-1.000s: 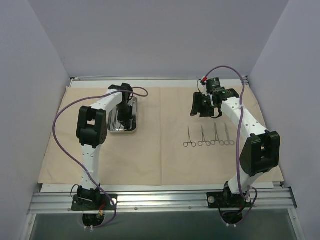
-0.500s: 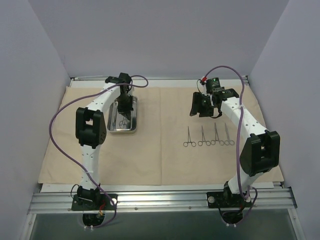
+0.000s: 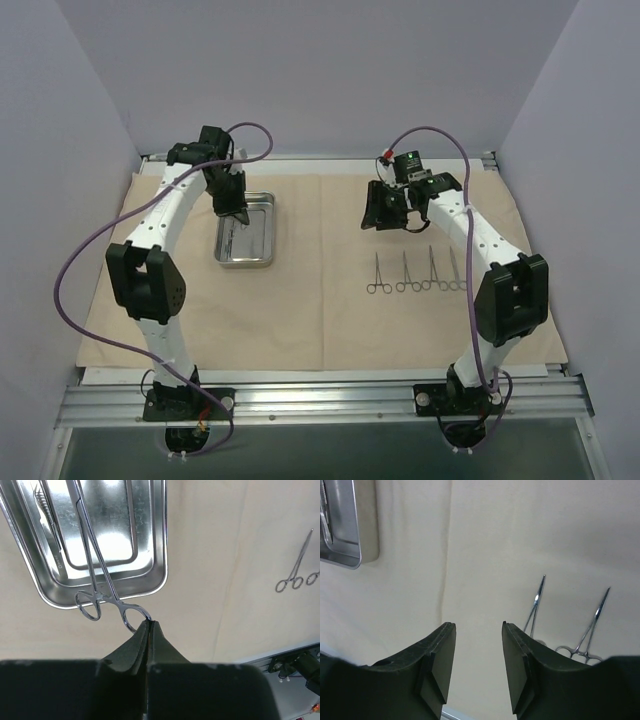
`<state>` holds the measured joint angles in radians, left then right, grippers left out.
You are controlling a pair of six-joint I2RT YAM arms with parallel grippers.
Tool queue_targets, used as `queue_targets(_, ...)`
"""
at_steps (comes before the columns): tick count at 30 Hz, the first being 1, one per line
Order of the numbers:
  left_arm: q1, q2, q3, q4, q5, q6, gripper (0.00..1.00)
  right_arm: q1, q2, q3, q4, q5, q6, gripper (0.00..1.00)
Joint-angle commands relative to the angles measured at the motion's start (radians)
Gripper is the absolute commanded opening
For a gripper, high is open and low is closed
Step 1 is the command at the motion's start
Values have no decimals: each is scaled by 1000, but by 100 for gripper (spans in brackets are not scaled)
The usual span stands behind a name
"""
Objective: Open and lay out the surgical kit
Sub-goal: Place the medical item in the surgical kit.
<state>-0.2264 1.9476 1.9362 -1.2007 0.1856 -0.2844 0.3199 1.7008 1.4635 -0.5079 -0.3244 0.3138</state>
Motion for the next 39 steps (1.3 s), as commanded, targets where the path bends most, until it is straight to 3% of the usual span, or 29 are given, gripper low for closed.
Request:
queue_targets(1, 18, -65, -39, 62, 83, -2, 2, 28, 5, 55, -1, -22, 19, 42)
queue_targets(10, 19, -275, -226, 276, 319, -114, 2, 47, 0, 48, 169, -235, 180, 41)
queue_targets(15, 12, -404, -370, 400, 469, -180, 2, 57, -12, 0, 388, -373, 318, 44)
queue_targets(23, -19, -588, -546, 579, 626, -301, 2, 143, 0, -52, 731, -467, 493, 53)
queue_targets(29, -54, -653, -588, 661, 650, -360, 2, 199, 2, -94, 897, -499, 582, 63)
queue_targets(39, -93, -707, -643, 702, 637, -420, 2, 225, 13, -175, 1120, -538, 709, 60)
